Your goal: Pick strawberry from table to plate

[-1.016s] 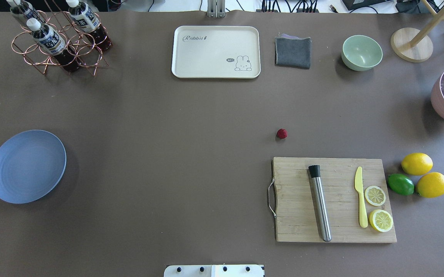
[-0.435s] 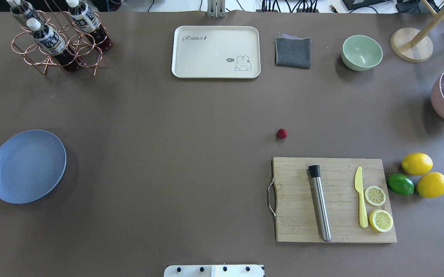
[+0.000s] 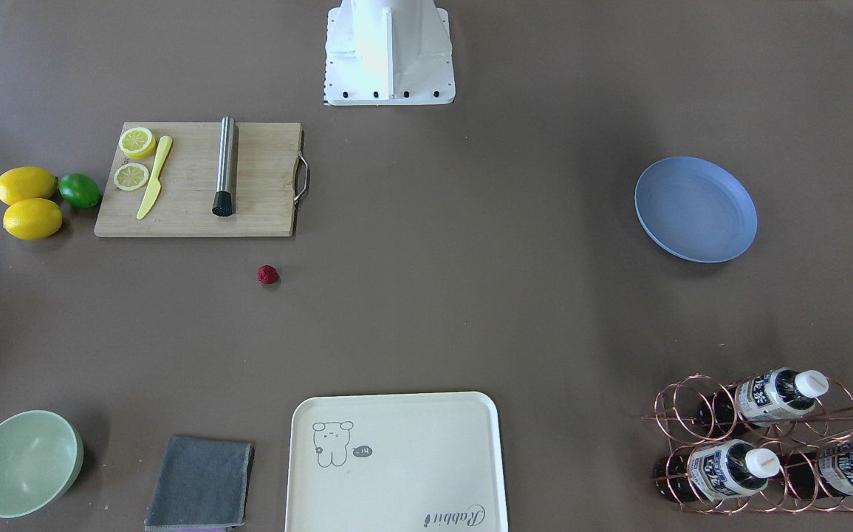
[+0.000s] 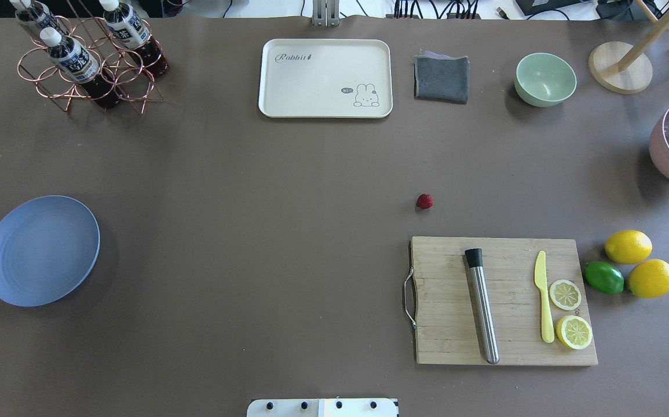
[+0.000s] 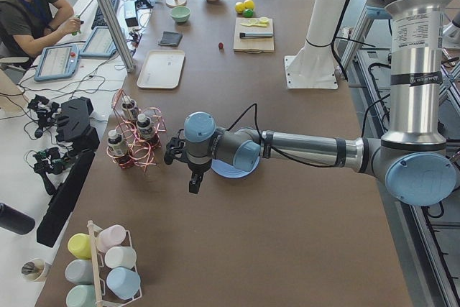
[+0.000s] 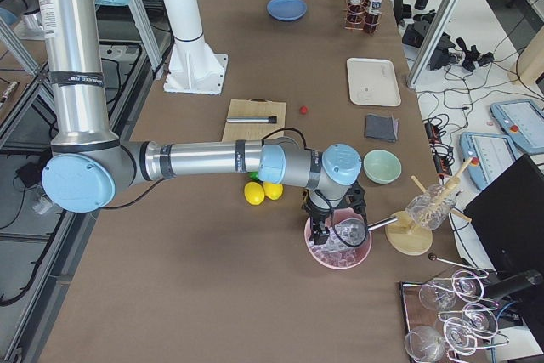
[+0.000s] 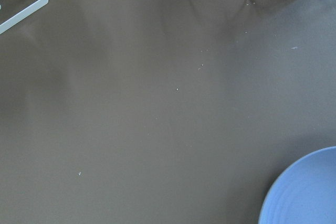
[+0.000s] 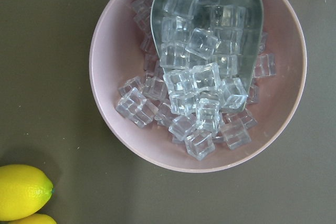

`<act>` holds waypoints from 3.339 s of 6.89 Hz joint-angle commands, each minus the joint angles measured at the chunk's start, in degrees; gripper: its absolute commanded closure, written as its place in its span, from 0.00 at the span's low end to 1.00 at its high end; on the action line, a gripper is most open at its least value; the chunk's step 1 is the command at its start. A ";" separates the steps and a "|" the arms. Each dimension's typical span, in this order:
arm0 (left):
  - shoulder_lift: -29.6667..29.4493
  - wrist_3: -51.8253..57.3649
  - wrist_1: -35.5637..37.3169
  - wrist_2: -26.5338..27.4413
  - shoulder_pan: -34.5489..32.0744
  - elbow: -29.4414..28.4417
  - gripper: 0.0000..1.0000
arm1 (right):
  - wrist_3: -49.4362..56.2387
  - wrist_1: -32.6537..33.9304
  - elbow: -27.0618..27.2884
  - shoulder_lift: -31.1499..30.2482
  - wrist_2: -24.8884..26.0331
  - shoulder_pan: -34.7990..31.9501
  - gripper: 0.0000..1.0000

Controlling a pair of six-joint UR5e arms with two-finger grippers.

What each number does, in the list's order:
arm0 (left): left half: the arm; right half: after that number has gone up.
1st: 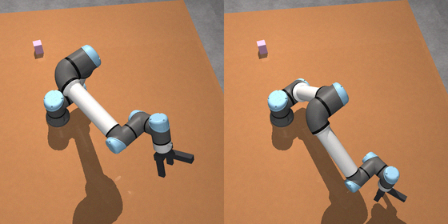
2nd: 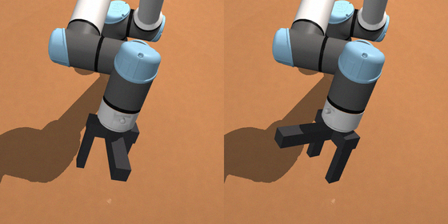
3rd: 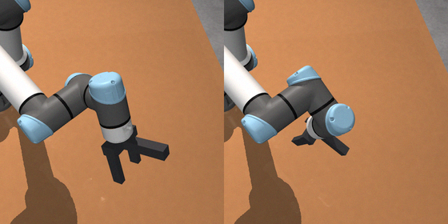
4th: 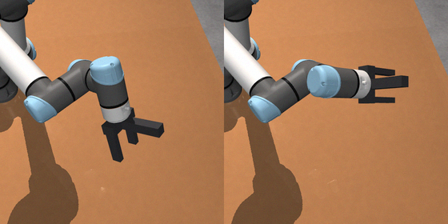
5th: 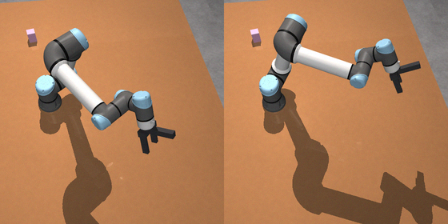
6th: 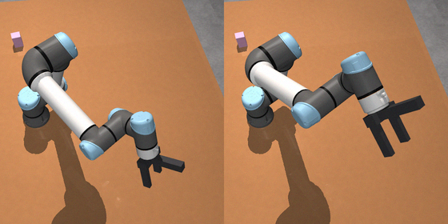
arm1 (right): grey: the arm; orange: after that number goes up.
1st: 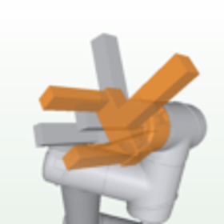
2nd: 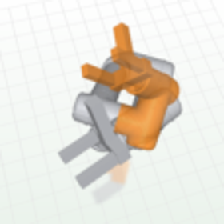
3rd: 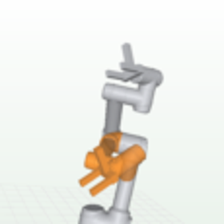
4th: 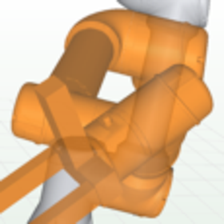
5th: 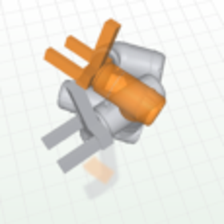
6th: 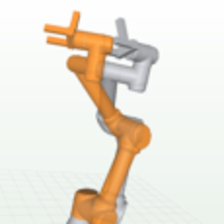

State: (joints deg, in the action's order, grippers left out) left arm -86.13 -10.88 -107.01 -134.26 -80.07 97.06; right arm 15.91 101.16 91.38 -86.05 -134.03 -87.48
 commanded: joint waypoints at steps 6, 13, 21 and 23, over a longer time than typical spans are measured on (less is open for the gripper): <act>0.78 0.07 -0.13 -0.13 0.00 0.77 0.03 | 0.00 0.00 0.02 -0.08 -0.17 0.03 0.00; 1.05 -13.05 -13.24 0.49 7.54 -2.81 0.03 | 0.00 -0.09 0.55 -0.08 -4.73 0.12 0.00; 0.35 -27.79 -37.22 6.03 21.44 -14.00 0.64 | -1.76 -5.10 0.37 -0.43 -6.77 1.70 0.00; 0.43 -27.79 -37.30 5.94 22.41 -13.91 0.79 | -1.85 -5.10 0.37 -0.43 -6.85 1.79 0.00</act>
State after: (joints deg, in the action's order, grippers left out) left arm -85.74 -38.66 -144.23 -128.22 -58.14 83.07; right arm 14.08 96.07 91.71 -86.46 -140.82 -85.77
